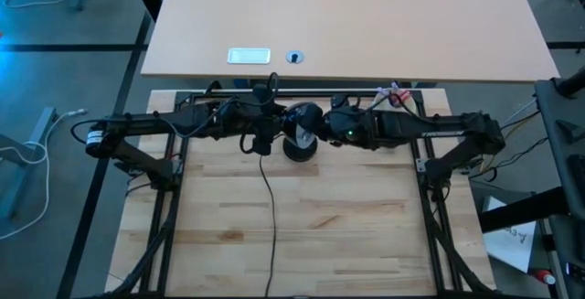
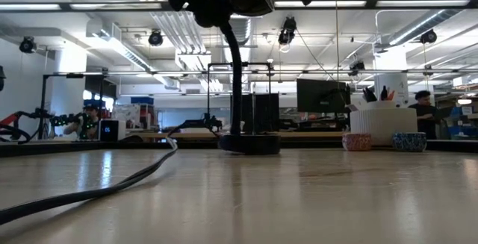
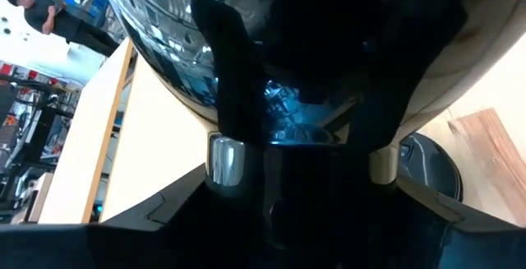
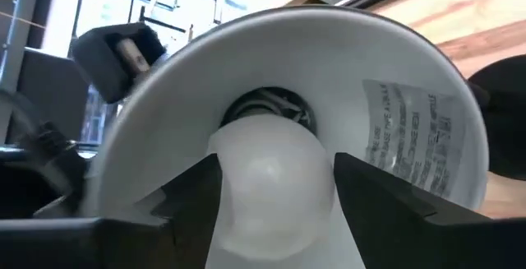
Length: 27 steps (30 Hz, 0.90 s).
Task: Screw lightbulb
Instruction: Remove the lightbulb from the lamp
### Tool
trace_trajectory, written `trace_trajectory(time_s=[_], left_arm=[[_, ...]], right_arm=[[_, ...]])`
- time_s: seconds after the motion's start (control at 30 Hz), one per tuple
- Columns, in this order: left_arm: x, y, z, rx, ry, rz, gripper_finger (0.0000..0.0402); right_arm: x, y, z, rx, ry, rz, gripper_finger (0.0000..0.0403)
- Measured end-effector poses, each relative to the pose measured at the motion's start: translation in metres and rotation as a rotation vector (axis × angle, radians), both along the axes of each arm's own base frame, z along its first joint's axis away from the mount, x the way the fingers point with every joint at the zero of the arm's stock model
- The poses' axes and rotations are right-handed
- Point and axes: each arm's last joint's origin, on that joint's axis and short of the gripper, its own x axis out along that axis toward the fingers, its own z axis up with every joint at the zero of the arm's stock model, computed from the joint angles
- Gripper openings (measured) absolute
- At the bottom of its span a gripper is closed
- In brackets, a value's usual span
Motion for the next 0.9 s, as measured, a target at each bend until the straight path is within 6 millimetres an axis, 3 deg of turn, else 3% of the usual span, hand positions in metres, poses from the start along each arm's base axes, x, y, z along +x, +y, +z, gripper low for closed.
trace_trajectory(time_s=[0.2, 0.47, 0.73, 0.9], left_arm=[[0.000, 0.000, 0.000, 0.001, 0.001, 0.000, 0.0253], [0.001, -0.002, 0.000, -0.045, -0.010, -0.054, 0.0253], [0.000, -0.002, 0.001, -0.056, -0.016, -0.052, 0.0253], [0.000, -0.003, 0.003, -0.075, -0.042, -0.057, 0.0252]], right_arm=[[0.004, -0.003, -0.004, 0.026, 0.009, 0.057, 0.0225], [0.002, -0.005, -0.001, -0.177, 0.104, 0.150, 0.0209], [0.001, -0.006, 0.009, -0.617, 0.291, 0.342, 0.0194], [0.000, -0.005, 0.023, -1.037, 0.450, 0.508, 0.0198]])
